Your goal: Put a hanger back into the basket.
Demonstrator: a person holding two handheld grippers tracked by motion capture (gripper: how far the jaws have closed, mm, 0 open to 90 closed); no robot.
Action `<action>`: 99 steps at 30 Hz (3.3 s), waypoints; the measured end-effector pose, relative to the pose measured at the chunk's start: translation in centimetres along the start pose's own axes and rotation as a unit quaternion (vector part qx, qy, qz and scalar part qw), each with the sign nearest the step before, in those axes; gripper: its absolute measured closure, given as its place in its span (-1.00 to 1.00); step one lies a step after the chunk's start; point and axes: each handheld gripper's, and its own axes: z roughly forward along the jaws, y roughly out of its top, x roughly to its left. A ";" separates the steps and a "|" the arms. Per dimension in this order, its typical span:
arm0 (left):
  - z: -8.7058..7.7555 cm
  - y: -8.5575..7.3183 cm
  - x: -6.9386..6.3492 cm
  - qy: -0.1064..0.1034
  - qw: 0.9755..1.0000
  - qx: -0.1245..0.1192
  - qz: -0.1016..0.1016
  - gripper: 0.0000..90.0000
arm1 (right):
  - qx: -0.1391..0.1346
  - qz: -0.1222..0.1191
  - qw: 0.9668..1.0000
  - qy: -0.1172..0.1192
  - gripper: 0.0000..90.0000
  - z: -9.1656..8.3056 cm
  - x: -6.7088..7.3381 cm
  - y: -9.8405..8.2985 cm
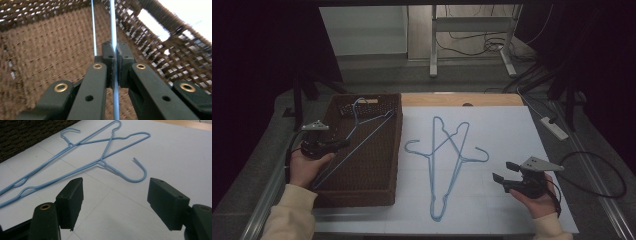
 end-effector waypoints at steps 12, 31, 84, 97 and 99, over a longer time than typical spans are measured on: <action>1.2 0.2 1.4 0.034 0.997 0.065 0.004 0.92 | 0.005 0.001 1.000 -0.001 -0.33 0.1 0.0 -0.1; 2.5 0.9 1.6 0.140 0.984 0.106 -0.019 0.37 | 0.012 0.002 1.000 -0.001 -0.33 0.3 0.0 -0.1; -2.2 -2.6 -12.9 -0.063 0.990 -0.113 0.059 -0.25 | 0.017 0.002 1.000 0.001 -0.34 0.6 -0.1 -0.2; -1.4 -2.6 -13.1 -0.068 0.990 -0.105 0.062 -0.25 | 0.019 -0.001 1.000 0.001 -0.34 0.6 -0.2 -0.3; -1.4 -2.6 -13.2 -0.068 0.990 -0.105 0.064 -0.25 | 0.019 -0.001 1.000 0.001 -0.34 0.5 -0.2 -0.3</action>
